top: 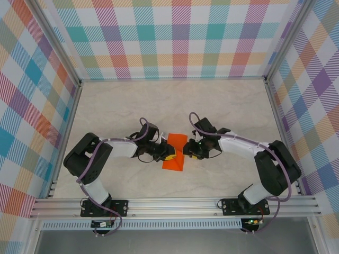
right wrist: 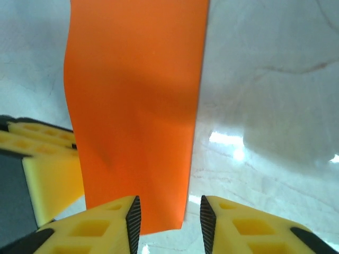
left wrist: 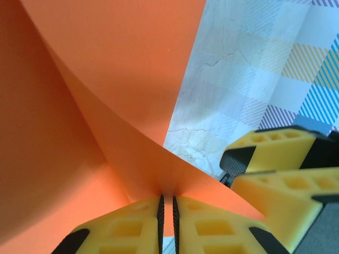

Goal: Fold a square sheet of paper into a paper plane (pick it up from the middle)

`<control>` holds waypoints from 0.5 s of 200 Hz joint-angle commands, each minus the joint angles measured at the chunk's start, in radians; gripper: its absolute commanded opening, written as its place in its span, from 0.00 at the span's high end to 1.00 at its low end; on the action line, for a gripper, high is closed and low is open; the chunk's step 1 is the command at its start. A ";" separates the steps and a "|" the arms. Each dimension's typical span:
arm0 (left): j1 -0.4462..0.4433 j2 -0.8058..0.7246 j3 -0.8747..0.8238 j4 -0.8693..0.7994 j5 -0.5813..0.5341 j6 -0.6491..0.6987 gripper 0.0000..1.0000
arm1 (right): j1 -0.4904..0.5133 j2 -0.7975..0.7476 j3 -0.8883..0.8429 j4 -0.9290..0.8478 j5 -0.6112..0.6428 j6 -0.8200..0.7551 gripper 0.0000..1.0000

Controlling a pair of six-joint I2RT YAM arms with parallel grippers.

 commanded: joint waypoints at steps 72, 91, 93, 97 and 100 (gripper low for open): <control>-0.017 0.023 0.018 0.052 -0.048 -0.057 0.85 | -0.008 -0.051 -0.057 0.230 -0.095 0.024 0.62; -0.020 0.019 0.008 0.057 -0.053 -0.066 0.85 | -0.008 -0.035 -0.049 0.215 -0.081 0.018 0.63; -0.021 0.020 0.008 0.058 -0.052 -0.066 0.85 | -0.008 -0.033 -0.048 0.214 -0.079 0.018 0.64; -0.021 0.019 0.006 0.060 -0.052 -0.067 0.85 | -0.008 -0.030 -0.047 0.208 -0.074 0.015 0.64; -0.021 0.019 0.005 0.061 -0.052 -0.068 0.85 | -0.008 -0.029 -0.045 0.205 -0.071 0.014 0.64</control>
